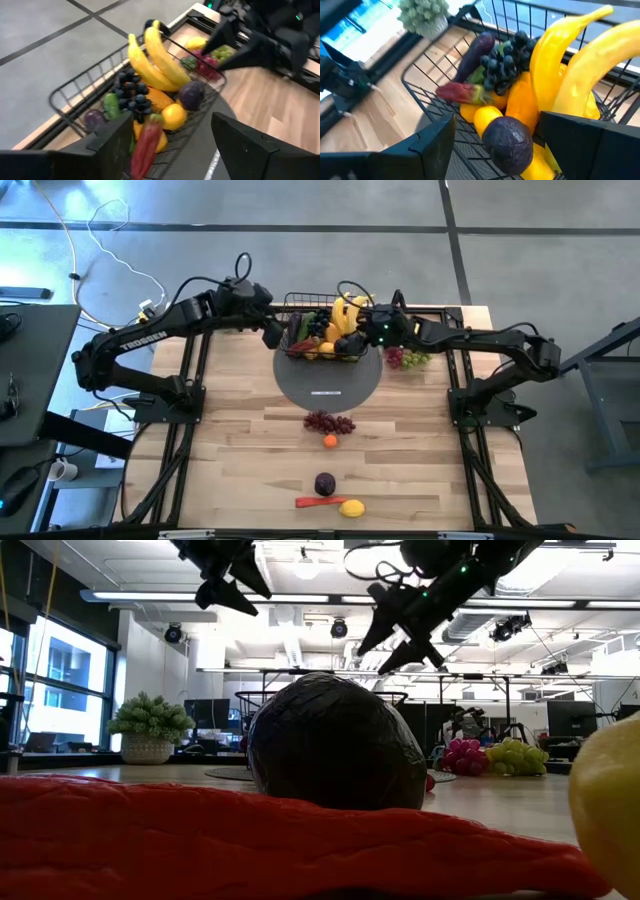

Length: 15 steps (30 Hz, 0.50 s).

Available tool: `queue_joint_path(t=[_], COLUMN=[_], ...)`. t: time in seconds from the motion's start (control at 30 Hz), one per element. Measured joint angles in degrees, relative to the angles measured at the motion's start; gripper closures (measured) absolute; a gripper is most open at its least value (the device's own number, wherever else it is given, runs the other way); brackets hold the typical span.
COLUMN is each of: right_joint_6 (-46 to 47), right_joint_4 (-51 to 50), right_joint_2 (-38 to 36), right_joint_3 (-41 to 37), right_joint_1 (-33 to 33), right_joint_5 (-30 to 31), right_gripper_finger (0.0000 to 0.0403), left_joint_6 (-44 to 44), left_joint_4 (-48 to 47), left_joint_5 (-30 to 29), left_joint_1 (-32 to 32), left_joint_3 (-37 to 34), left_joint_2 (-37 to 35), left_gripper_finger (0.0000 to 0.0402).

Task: Build produce basket
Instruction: Put the orange into the black wire basket

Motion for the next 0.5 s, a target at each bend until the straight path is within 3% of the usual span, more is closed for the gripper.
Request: queue_joint_path(t=[0.3, 0.5], right_joint_6=[3.7, 6.4], right_joint_4=[-3.2, -6.4], right_joint_2=[-4.3, -6.7], right_joint_3=[0.0, 0.0], right_joint_1=[2.6, 6.0], right_joint_5=[3.5, 6.3], right_gripper_finger=[0.0135, 0.0135], left_joint_6=[0.7, 0.6], left_joint_4=[0.0, 0.0], left_joint_5=[0.3, 6.2], left_joint_1=[-7.4, -13.2], left_joint_3=[0.0, 0.0], left_joint_2=[0.0, 0.0], left_gripper_finger=[0.0142, 0.0142])
